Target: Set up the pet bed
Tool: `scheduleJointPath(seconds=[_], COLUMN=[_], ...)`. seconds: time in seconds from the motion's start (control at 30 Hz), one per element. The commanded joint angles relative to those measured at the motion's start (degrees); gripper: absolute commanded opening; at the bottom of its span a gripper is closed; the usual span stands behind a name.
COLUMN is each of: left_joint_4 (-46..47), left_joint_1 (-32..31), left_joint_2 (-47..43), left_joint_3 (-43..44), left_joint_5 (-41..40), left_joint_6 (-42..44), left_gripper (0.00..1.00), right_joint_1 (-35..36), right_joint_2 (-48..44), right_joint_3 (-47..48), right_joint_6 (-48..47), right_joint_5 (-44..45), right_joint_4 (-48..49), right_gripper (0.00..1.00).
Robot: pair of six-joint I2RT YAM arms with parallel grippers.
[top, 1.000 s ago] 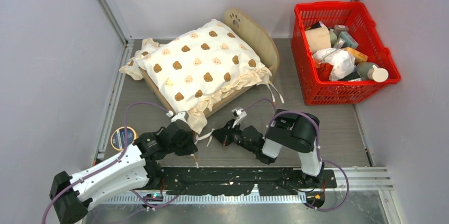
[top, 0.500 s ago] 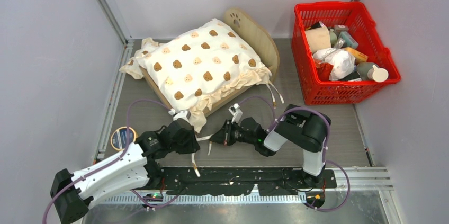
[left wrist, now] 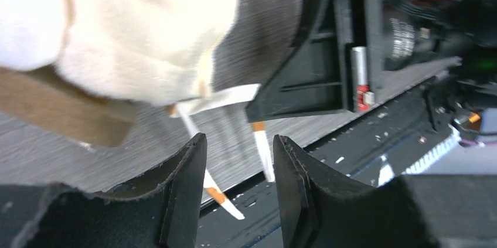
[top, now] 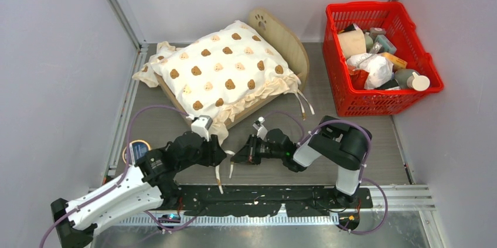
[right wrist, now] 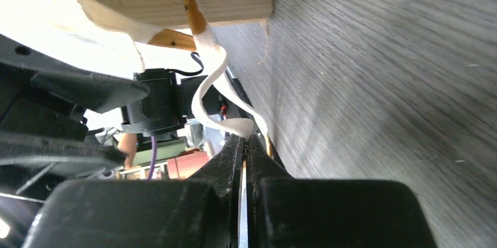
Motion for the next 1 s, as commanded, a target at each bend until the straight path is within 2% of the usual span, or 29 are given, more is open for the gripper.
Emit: scheduleJointPath(seconds=[0.0,0.4,0.67,0.77,0.87,0.9,0.97], left_joint_4=[7.11,8.52,7.85,7.86,7.21,7.08,7.18], left_joint_1=[-3.5,-15.04,-17.11,-17.65,-17.9,-17.91,-17.89], left_joint_2=[-0.58,9.25,11.79,13.82,15.31,15.31,14.59], left_joint_3=[-0.98,-1.33,-1.48,-1.01,-0.53,-0.41,-0.25], left_joint_5=[2.0,-0.46,-2.02,-1.72,-1.72,-2.08,-2.81], left_joint_6=[4.33,-0.91,-2.61,-2.84,-2.8,-2.99,-3.26], left_gripper=[0.49,0.49,0.48,0.36,0.06,0.0,0.0], right_joint_1=[-0.31,-0.39,-0.4,-0.39,-0.4,-0.4,-0.39], right_joint_2=[1.37,2.59,1.98,2.19,2.49,2.51,2.41], right_joint_3=[-0.33,-2.0,-2.62,-3.09,-3.67,-3.9,-4.39], right_joint_6=[6.94,11.11,11.32,12.15,12.71,12.66,12.42], right_joint_5=[-1.46,0.79,1.91,2.08,2.25,2.35,2.48], right_joint_4=[8.23,12.64,12.43,13.74,15.36,15.54,15.98], right_gripper=[0.05,0.05,0.05,0.05,0.05,0.05,0.06])
